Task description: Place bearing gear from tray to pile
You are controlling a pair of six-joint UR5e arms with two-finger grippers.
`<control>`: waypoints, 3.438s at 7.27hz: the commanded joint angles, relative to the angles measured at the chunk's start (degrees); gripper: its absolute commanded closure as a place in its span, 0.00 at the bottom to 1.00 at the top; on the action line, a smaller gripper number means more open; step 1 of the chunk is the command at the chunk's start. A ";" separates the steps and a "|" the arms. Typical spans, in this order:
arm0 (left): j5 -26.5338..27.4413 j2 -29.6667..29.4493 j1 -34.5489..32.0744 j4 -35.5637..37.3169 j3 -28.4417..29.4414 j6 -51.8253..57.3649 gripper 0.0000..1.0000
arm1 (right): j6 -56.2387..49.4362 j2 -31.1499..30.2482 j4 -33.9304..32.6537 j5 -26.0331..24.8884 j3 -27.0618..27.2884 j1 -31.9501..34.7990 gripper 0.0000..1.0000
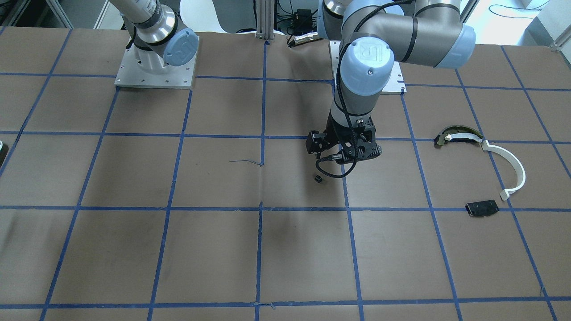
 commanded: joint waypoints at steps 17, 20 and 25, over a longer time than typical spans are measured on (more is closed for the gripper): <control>0.49 -9.14 8.12 11.10 -3.09 3.22 1.00 | -5.31 7.27 -2.38 -11.09 -3.68 -5.43 1.00; 0.68 -7.54 30.42 9.20 -3.94 45.71 1.00 | 19.11 -2.26 11.06 -4.43 -2.89 12.88 1.00; -0.36 -10.43 48.16 12.55 -6.14 67.73 1.00 | 60.73 -2.01 11.19 8.56 -1.41 49.70 1.00</control>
